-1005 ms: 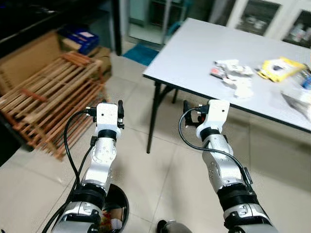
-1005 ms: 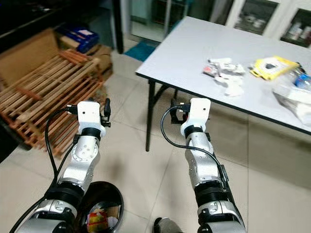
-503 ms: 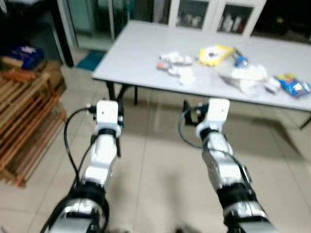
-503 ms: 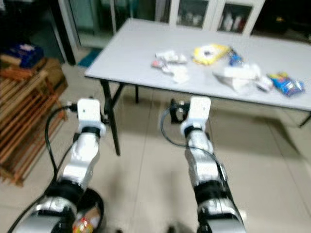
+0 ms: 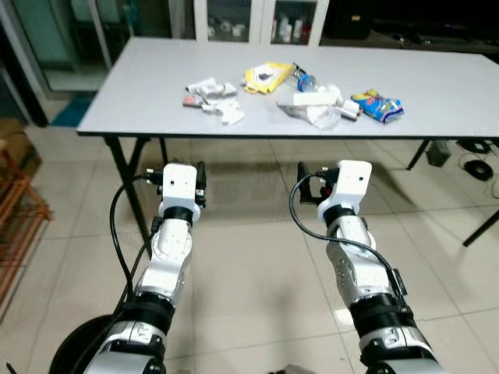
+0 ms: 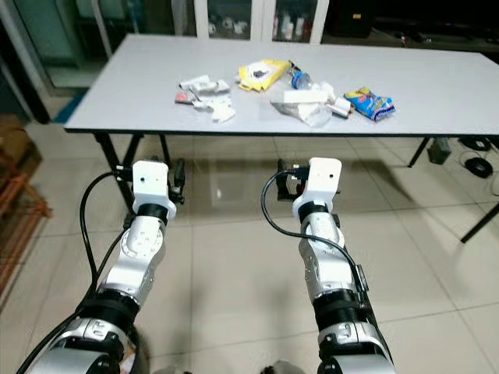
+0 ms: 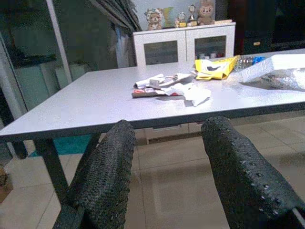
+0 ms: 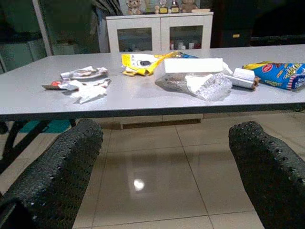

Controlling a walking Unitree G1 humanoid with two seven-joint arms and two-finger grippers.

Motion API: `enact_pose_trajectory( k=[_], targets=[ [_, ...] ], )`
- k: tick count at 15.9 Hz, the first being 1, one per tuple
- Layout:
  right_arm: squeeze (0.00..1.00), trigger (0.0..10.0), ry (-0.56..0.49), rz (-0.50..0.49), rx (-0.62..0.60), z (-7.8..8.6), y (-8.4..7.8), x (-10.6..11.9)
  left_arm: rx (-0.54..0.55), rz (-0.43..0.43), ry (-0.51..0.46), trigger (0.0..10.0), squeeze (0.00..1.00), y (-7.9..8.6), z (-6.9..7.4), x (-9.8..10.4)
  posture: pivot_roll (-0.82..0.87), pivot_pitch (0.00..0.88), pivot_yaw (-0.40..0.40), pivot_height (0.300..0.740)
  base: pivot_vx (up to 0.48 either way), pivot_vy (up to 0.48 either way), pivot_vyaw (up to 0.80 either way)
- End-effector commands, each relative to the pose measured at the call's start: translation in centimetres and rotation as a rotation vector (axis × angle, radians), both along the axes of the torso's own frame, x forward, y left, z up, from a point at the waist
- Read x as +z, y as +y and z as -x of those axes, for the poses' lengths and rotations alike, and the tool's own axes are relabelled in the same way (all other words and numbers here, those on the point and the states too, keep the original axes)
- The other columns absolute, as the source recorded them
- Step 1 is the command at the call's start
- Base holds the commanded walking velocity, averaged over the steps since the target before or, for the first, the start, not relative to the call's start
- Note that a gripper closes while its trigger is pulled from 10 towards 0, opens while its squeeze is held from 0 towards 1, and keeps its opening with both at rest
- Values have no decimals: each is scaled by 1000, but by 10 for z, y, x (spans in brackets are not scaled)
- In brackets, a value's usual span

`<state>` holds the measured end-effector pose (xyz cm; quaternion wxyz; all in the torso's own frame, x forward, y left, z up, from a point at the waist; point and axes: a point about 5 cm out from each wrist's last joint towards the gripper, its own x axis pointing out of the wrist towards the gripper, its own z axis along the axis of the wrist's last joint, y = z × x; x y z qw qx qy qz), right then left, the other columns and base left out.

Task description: Picking trash to rubbish bin

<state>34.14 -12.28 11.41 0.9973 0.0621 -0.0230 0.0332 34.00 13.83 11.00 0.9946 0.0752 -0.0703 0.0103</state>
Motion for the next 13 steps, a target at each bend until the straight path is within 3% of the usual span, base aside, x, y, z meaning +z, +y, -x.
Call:
enact_pose_trajectory(
  k=[1,5,9,13],
  targets=[
    [0,10000,-2,5,-1,-1,0,2,-14,17,2,10000,0,-2,0,1,12,17,-44,716,0,0,0],
    [0,10000,1,5,-1,-1,0,1,-11,29,14,10000,0,-2,-1,0,14,11,-45,716,0,0,0],
    [0,10000,6,1,1,-1,1,0,-2,19,19,10000,0,2,-1,0,16,6,-43,716,354,0,0],
    [0,10000,15,-7,6,-1,2,-1,-6,19,19,10000,0,0,-1,1,14,8,-46,716,372,0,-708]
  ],
)
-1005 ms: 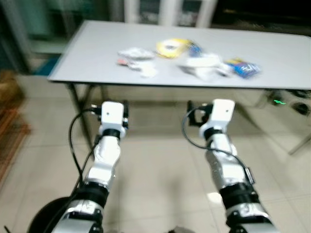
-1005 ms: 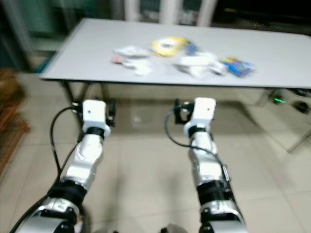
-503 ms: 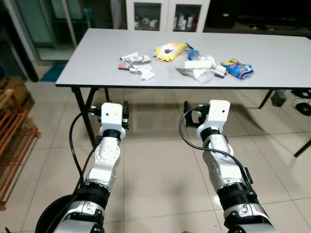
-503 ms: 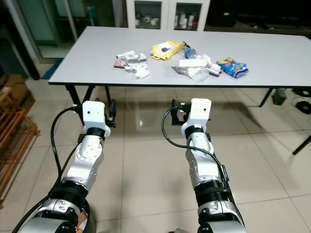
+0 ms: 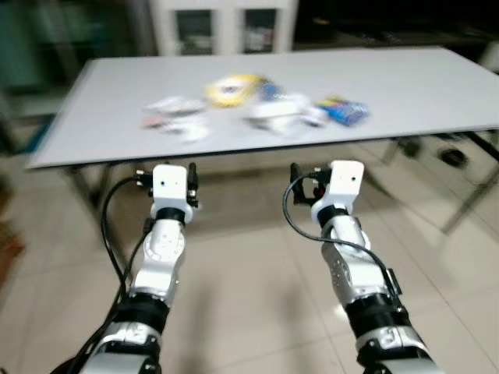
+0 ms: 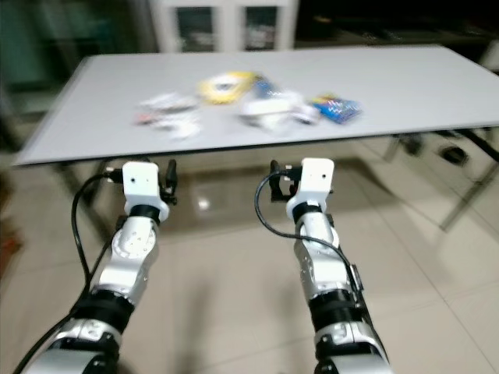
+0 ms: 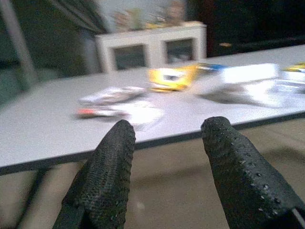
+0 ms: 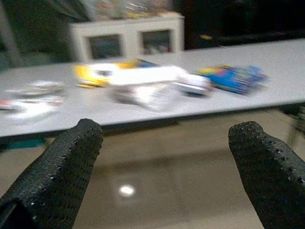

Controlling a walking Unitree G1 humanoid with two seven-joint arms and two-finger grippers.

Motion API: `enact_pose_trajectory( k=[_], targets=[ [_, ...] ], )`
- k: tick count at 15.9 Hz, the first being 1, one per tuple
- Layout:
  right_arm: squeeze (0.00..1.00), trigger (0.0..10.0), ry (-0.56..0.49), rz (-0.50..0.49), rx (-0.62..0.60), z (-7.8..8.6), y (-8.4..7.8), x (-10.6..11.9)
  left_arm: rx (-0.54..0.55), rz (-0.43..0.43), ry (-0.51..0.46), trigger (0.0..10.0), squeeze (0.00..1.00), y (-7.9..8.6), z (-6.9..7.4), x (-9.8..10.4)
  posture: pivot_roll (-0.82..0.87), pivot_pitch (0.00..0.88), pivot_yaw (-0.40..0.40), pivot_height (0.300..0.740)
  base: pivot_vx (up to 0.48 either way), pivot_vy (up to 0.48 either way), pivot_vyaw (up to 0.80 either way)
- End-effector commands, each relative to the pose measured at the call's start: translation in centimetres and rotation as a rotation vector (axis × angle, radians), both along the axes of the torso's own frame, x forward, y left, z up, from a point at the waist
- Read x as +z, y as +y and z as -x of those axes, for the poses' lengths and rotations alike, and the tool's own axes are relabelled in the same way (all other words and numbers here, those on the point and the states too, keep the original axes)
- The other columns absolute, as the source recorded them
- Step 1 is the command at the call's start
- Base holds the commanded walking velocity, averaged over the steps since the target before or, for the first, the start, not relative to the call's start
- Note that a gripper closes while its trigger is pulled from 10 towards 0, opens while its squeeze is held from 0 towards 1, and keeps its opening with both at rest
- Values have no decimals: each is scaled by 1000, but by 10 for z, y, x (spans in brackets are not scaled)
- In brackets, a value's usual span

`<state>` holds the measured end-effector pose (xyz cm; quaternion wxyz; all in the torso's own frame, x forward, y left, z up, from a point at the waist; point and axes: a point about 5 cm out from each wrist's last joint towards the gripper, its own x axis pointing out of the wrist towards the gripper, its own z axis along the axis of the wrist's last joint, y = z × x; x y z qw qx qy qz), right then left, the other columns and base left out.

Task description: Picking trash to rubbish bin

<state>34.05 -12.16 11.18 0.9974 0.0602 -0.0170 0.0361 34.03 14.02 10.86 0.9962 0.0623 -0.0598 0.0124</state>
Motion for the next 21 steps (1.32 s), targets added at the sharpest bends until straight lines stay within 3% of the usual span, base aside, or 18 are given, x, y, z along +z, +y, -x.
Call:
enact_pose_trajectory(
  k=[1,5,9,11,15,21],
  targets=[
    [0,10000,3,-11,0,-2,1,2,-10,-7,-2,10000,0,-1,-1,2,14,9,-47,716,375,0,-800],
    [0,10000,-6,6,8,-1,2,3,-4,-10,-3,10000,0,-1,-1,2,13,18,-52,716,370,0,-200],
    [0,10000,-4,34,21,-1,3,3,6,-27,-8,10000,0,-1,0,2,13,22,-53,716,0,0,0],
    [0,10000,9,85,31,-1,5,0,13,-37,-9,10000,0,0,-1,3,13,22,-52,716,0,-338,703],
    [0,10000,16,77,35,-1,5,-1,18,-37,-5,10000,0,0,-1,2,9,21,-51,716,0,-415,800],
    [0,10000,20,51,25,-1,4,-1,18,-35,3,10000,0,0,-2,2,10,22,-48,716,0,-47,0]
  ],
)
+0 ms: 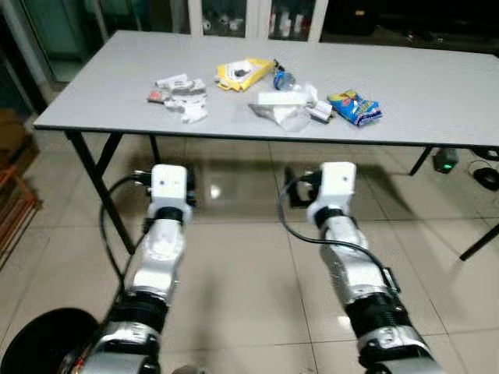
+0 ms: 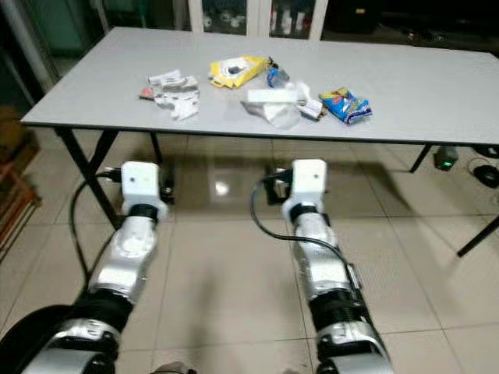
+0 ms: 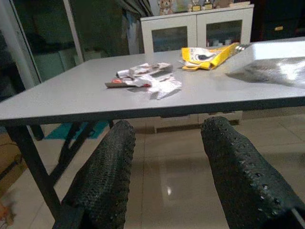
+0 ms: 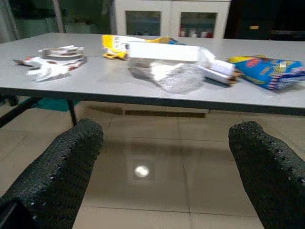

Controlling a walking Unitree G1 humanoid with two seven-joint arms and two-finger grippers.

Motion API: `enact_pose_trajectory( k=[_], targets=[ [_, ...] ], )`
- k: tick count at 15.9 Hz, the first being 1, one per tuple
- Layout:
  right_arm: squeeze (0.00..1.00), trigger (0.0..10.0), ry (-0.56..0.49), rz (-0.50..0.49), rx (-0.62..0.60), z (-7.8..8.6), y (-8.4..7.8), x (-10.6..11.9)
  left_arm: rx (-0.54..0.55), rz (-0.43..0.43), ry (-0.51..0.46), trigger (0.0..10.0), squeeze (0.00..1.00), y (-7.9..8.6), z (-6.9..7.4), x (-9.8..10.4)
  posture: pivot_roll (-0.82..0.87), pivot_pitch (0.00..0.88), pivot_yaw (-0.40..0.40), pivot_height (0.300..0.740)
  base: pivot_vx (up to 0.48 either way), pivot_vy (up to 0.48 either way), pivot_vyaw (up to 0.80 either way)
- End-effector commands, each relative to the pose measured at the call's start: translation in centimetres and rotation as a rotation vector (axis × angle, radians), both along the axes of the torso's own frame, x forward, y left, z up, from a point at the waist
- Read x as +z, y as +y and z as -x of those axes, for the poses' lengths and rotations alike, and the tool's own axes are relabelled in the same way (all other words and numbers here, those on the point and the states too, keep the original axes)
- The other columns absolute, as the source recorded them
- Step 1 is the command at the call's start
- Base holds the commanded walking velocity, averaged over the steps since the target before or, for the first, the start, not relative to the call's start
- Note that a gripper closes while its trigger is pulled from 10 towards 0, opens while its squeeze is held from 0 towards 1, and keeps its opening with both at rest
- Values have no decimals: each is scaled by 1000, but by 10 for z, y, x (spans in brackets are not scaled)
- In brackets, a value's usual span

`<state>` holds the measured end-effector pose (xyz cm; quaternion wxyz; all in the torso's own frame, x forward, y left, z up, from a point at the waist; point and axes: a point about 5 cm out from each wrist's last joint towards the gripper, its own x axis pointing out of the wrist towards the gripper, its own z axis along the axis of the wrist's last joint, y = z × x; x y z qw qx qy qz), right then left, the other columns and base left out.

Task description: Picking trash to rubbish bin

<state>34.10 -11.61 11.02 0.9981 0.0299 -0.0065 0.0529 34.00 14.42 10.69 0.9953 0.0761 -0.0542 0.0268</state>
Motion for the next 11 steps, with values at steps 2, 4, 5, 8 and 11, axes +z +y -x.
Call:
enact_pose_trajectory(
  k=[2,4,5,8,11],
  targets=[
    [0,10000,2,-18,-15,-1,-3,1,-24,-8,-7,10000,0,-6,-2,3,8,22,-47,716,0,0,0],
    [0,10000,2,-21,-15,0,-2,1,-31,-9,-1,10000,0,-7,-2,2,10,23,-47,716,0,0,0],
    [0,10000,2,-21,-15,0,-2,1,-32,-9,0,10000,0,-7,-2,2,10,23,-47,716,0,0,0],
    [0,10000,3,-19,-11,0,-2,0,-9,-36,1,10000,0,-4,-2,2,10,23,-47,716,0,-123,0],
    [0,10000,5,-17,-7,0,-1,0,-3,-33,6,10000,0,-3,-3,2,11,22,-47,716,0,-423,0]
  ],
)
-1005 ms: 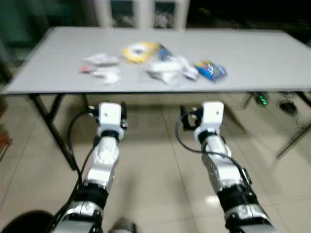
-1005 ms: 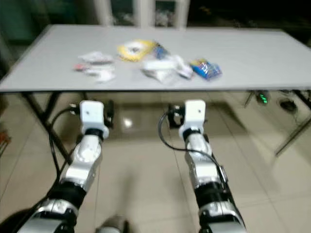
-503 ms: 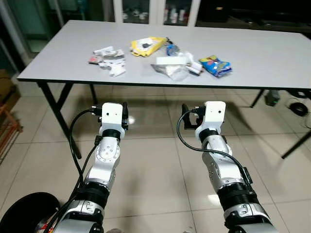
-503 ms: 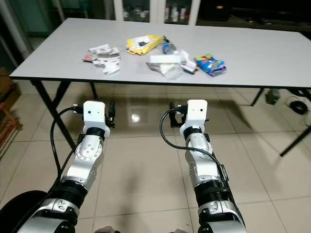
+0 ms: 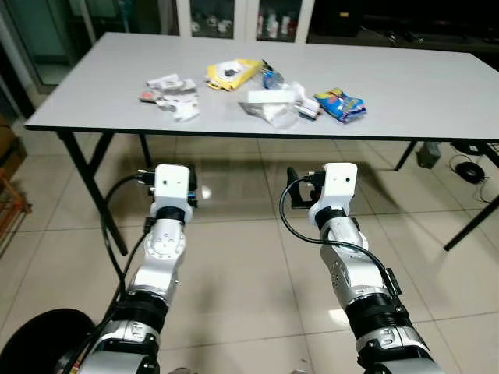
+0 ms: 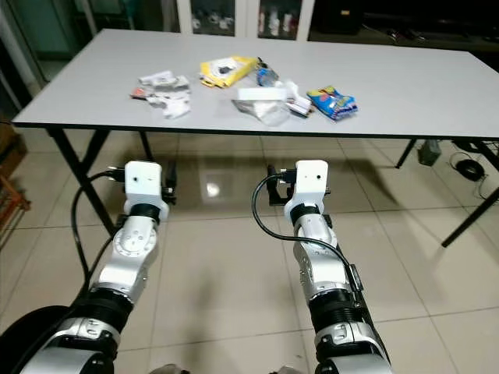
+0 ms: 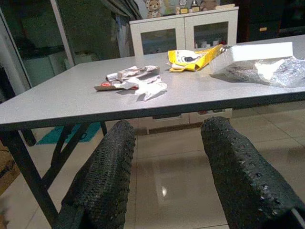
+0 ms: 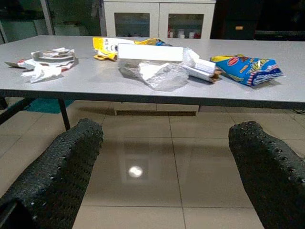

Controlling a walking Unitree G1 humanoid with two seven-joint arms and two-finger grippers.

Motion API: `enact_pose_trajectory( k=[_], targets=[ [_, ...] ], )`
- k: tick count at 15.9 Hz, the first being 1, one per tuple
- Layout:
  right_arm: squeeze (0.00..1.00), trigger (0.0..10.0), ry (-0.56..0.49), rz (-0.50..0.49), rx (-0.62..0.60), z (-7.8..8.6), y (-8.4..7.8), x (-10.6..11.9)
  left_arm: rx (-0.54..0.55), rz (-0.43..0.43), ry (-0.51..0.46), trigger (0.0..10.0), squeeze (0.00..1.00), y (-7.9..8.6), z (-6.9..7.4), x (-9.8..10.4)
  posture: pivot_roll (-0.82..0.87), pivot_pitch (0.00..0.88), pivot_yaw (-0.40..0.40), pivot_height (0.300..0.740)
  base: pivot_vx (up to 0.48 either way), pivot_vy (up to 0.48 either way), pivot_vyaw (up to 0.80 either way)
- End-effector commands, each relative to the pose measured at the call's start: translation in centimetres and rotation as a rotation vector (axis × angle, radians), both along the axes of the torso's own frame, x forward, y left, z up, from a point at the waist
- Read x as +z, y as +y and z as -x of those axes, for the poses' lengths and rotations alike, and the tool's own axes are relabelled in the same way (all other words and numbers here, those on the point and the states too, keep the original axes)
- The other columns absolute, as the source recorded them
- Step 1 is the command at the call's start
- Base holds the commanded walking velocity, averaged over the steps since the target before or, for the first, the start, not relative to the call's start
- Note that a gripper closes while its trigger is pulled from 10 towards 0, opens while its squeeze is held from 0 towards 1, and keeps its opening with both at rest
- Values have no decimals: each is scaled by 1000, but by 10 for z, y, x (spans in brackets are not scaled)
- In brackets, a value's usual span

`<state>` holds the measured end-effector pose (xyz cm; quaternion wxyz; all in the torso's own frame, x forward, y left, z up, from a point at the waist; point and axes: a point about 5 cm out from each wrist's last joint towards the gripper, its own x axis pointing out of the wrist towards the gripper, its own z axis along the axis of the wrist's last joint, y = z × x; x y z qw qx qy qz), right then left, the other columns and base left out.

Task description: Picking trash to rubbish bin

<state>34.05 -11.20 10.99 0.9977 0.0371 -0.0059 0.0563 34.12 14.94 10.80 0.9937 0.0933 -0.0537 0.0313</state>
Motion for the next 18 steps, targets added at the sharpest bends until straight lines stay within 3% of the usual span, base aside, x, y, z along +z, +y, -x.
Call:
enact_pose_trajectory(
  k=[1,8,18],
  targets=[
    [0,10000,3,-2,-11,-1,-5,0,-14,2,6,10000,0,-8,-2,0,11,22,-47,716,0,-420,0],
    [0,10000,7,2,-6,0,-4,-1,-10,2,7,10000,0,-8,-1,0,12,18,-47,716,0,-408,0],
    [0,10000,10,-8,-3,0,-3,-1,-42,49,12,10000,0,-12,-3,2,12,10,-46,716,48,0,0]
  ],
)
